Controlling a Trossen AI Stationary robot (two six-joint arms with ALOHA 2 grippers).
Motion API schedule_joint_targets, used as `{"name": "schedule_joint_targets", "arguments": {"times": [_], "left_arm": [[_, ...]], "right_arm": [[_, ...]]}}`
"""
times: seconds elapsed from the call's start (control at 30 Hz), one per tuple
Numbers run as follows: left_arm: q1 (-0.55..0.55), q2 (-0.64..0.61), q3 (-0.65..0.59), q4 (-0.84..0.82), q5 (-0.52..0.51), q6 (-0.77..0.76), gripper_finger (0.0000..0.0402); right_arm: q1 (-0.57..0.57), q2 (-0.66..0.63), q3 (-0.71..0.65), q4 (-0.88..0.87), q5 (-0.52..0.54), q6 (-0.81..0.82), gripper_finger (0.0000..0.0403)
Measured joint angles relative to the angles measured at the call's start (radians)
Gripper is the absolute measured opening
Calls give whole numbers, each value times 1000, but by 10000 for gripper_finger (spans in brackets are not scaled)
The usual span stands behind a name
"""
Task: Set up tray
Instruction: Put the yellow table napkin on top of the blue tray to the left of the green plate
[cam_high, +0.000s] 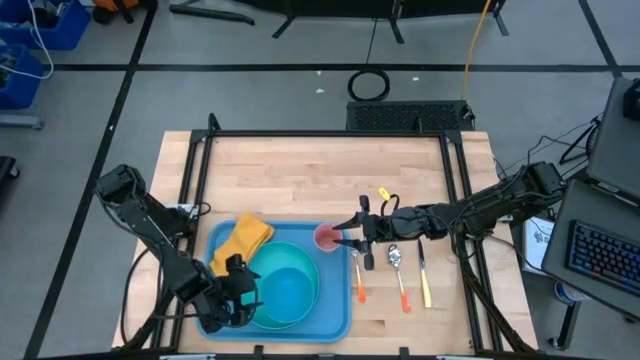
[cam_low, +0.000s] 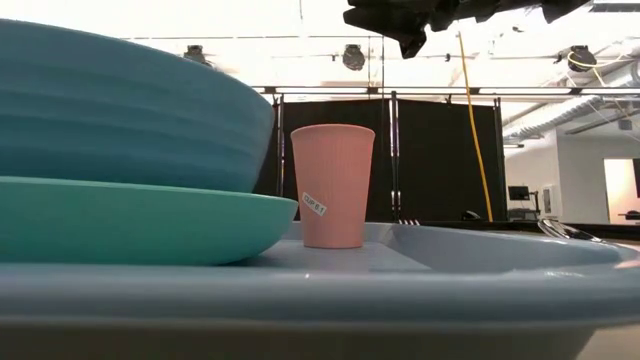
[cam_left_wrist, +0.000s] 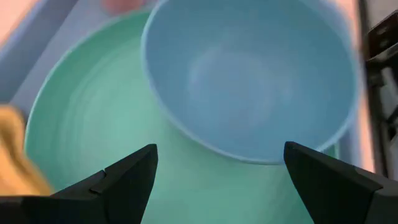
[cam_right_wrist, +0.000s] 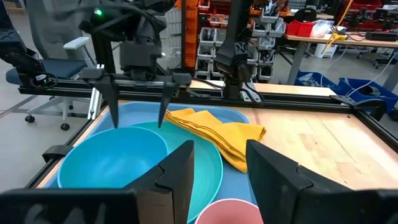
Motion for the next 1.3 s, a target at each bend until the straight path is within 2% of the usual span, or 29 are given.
{"name": "schedule_joint_targets", "arguments": {"times": [0.23, 0.5, 0.77, 0.9, 1.3], "left_arm": [[-20, 0, 0, -208, 97, -193, 351], [-8, -2, 61, -284, 2, -143, 351], [5, -3, 181, -531, 133, -172, 351], [-15, 0, 172, -539, 156, -223, 351], [-85, 189, 150, -637, 286, -398, 351]], "right_arm": [[0, 0, 1, 0, 0, 21, 134], [-1, 0, 1, 0, 0, 22, 134], [-1, 0, 1, -13, -1, 24, 134], [-1, 0, 1, -22, -1, 26, 134], [-1, 0, 1, -23, -1, 26, 134]]}}
